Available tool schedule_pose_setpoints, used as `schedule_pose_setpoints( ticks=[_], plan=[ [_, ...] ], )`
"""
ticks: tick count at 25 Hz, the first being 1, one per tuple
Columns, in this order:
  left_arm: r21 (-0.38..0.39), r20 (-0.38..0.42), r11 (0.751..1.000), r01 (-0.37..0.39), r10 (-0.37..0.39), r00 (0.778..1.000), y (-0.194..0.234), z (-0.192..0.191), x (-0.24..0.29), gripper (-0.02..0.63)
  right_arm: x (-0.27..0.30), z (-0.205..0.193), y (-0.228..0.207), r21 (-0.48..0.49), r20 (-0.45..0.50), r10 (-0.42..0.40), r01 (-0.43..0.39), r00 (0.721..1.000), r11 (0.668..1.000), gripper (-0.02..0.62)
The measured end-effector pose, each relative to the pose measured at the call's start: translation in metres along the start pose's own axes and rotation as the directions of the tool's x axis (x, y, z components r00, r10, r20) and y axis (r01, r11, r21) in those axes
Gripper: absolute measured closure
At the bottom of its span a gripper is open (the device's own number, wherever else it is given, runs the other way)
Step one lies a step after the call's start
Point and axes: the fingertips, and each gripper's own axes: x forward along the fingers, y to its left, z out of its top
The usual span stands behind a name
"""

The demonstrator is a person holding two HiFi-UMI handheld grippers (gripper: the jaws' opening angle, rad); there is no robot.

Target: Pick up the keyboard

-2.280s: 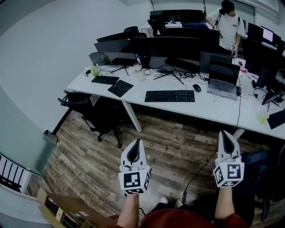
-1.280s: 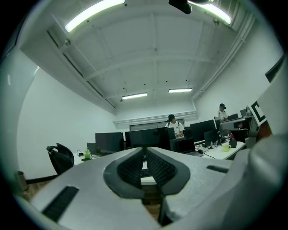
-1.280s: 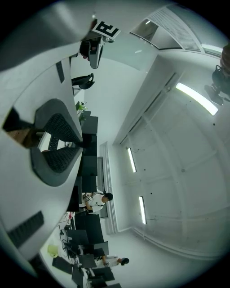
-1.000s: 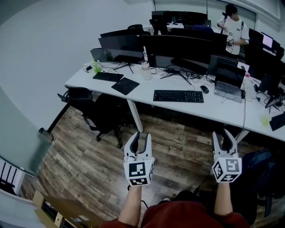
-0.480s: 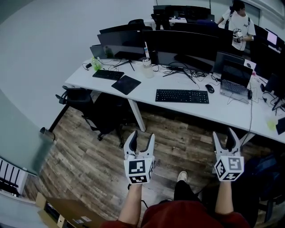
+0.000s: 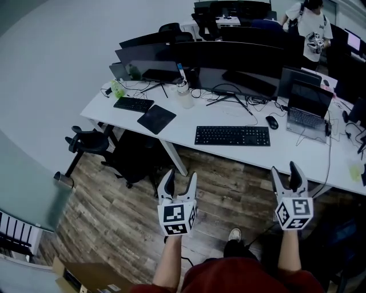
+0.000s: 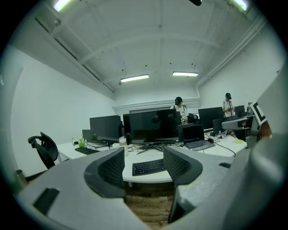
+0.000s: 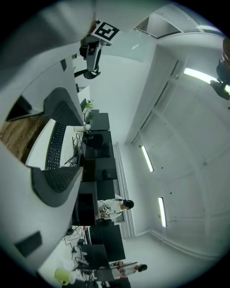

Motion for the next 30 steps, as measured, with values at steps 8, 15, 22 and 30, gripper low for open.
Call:
schedule_pose_setpoints(
  ticks=[8, 15, 22, 30],
  plan=[
    [-0.008, -0.036, 1.000, 0.000, 0.000, 0.999, -0.009, 0.009, 0.094, 0.345, 0.081, -0.012, -0.051, 0.028, -0.041, 0.010, -0.009, 0.999, 1.000, 0.328],
    [-0.024, -0.087, 1.000, 0.018, -0.020, 0.996, -0.018, 0.001, 0.157, 0.336, 0.135, -0.025, -0.081, 0.071, -0.081, 0.029, -0.024, 0.996, 0.997, 0.319],
    [-0.047, -0.135, 0.999, 0.026, -0.032, 0.990, 0.000, -0.020, 0.200, 0.336, 0.180, -0.045, -0.080, 0.076, -0.146, 0.049, -0.039, 0.988, 0.996, 0.302],
    [-0.069, -0.232, 0.992, 0.104, -0.118, 0.966, 0.028, -0.063, 0.270, 0.336, 0.243, -0.077, -0.073, 0.070, -0.246, 0.028, -0.011, 0.969, 0.997, 0.287]
  ],
)
